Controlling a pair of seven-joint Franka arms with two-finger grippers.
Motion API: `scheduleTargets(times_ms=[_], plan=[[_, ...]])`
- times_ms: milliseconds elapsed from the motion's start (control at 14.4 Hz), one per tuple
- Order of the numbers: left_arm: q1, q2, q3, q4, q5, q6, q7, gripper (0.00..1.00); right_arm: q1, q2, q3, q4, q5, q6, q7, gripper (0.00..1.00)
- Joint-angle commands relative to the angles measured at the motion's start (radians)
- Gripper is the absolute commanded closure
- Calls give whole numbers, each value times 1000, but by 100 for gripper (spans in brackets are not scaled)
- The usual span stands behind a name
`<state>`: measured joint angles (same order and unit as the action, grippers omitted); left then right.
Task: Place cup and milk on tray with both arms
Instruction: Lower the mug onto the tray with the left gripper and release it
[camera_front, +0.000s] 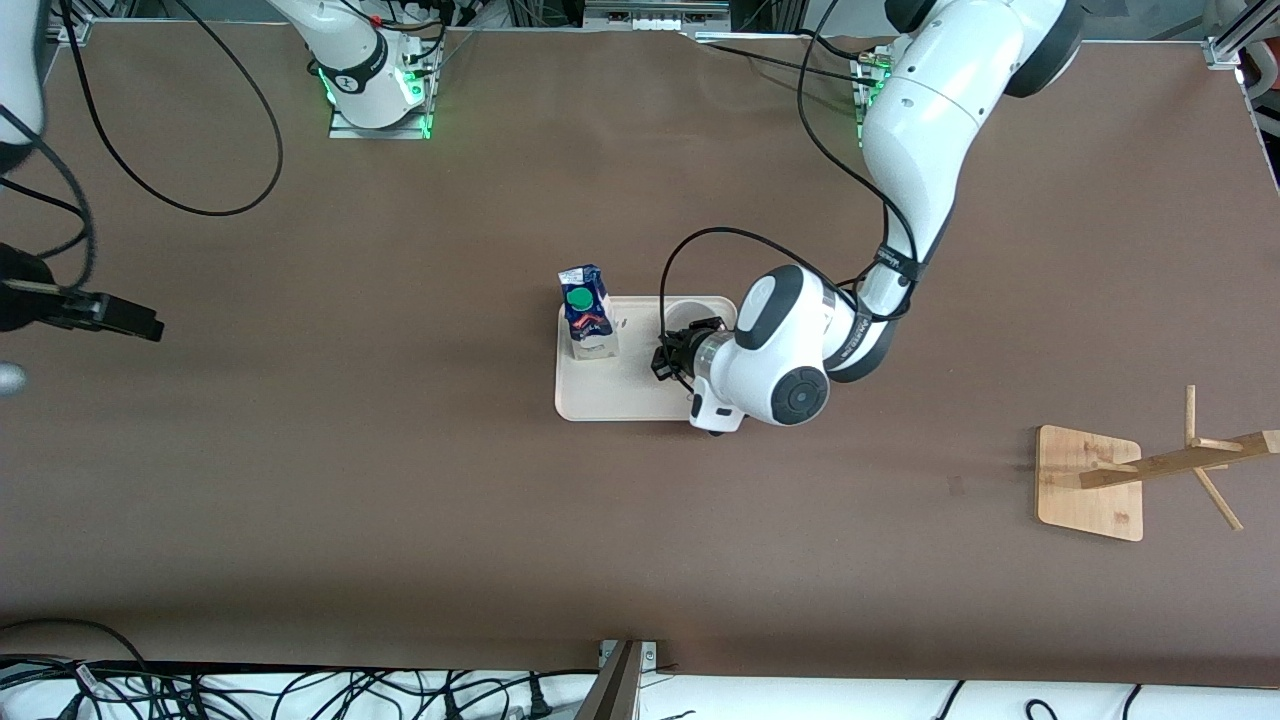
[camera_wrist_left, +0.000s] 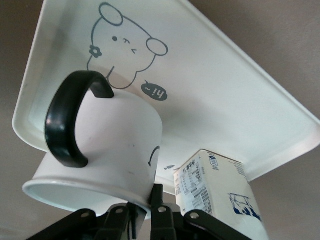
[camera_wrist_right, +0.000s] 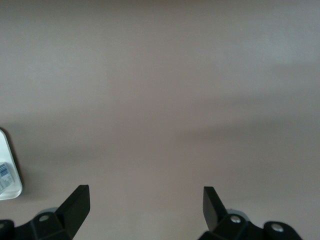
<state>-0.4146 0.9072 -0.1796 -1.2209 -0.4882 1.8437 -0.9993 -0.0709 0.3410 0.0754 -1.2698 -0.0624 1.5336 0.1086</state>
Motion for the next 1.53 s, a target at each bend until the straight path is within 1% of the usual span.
scheduleTargets(times_ms=[0,69,139,208,555,694,763,902,971,1110,1249,1388,1457], plan=[[-15,9,15,24,40,-8,-15,69,-59,-131,82,-176,-36,82,13,0],[-13,7,15,24,59,-8,-4,1,-72,-149,86,-201,-39,89,13,0],[-15,6,15,26,103,-9,5,0,-76,-151,86,-204,-33,88,16,0],[-15,5,14,26,114,-9,7,0,-76,-152,86,-204,-28,83,20,0],[-4,-10,14,41,120,-20,5,0,-79,-166,86,-220,-36,79,5,0],[5,-40,17,49,132,-52,5,0,-78,-166,80,-227,-42,76,3,0],[29,-53,11,50,155,-91,14,0,-78,-168,75,-229,-42,65,5,0],[43,-117,15,50,186,-145,115,0,-69,-163,57,-230,-42,62,14,0],[45,-146,23,49,216,-176,164,0,-61,-163,43,-230,-40,62,13,0],[43,-212,29,49,348,-230,267,0,-9,-162,-24,-229,-40,63,16,0],[48,-257,32,49,468,-285,364,0,-3,-162,-31,-230,-39,65,8,0],[83,-309,43,49,581,-307,527,0,-3,-160,-31,-229,-39,68,6,0],[112,-336,45,47,602,-308,618,0,-3,-158,-31,-227,-37,63,5,0]])
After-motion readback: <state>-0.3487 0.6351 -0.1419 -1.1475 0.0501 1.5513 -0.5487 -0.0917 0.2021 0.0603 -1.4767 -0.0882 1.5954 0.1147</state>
